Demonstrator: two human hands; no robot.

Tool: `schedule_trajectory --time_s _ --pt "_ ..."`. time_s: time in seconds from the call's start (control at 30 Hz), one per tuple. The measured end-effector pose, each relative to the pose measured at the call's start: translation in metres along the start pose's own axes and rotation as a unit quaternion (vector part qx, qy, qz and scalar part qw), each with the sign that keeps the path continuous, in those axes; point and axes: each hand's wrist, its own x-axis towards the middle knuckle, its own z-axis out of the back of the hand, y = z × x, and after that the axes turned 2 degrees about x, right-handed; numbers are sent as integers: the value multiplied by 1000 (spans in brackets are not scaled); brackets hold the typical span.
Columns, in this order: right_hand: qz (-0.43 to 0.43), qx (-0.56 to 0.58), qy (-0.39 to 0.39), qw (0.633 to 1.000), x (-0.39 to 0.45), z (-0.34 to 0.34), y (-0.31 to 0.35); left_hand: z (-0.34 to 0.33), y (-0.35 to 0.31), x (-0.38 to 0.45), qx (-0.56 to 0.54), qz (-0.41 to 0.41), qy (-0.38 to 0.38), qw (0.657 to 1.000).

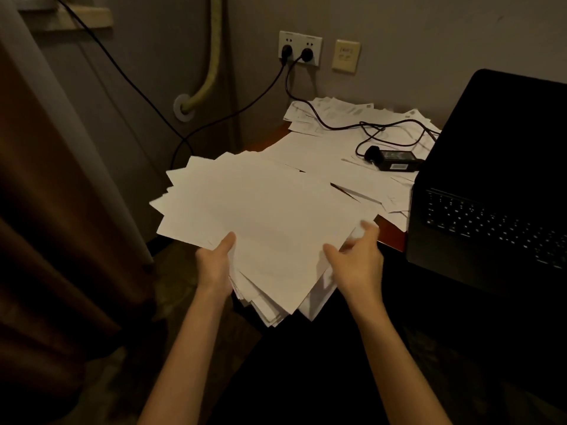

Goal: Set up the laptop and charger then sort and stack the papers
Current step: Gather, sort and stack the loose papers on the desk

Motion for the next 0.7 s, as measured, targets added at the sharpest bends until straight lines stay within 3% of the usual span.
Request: schedule_trajectory --time_s 0.1,0.17,0.27,0.37,0.5,0.7 --pt "147 -161 -62 974 26 8 13 6 -12 4 5 -48 57 997" --pt "206 -163 -14 965 47 5 22 14 -22 10 7 -75 122 990" --pt "167 -128 104 972 77 2 37 19 -40 17 21 -104 235 966" --pt "136 -34 152 978 97 9 53 6 -68 16 61 -161 292 941" --pt "177 35 145 973 121 33 72 -27 -100 20 77 -223 314 920" --pt "215 136 62 965 151 83 111 -85 -140 23 58 -300 333 892"
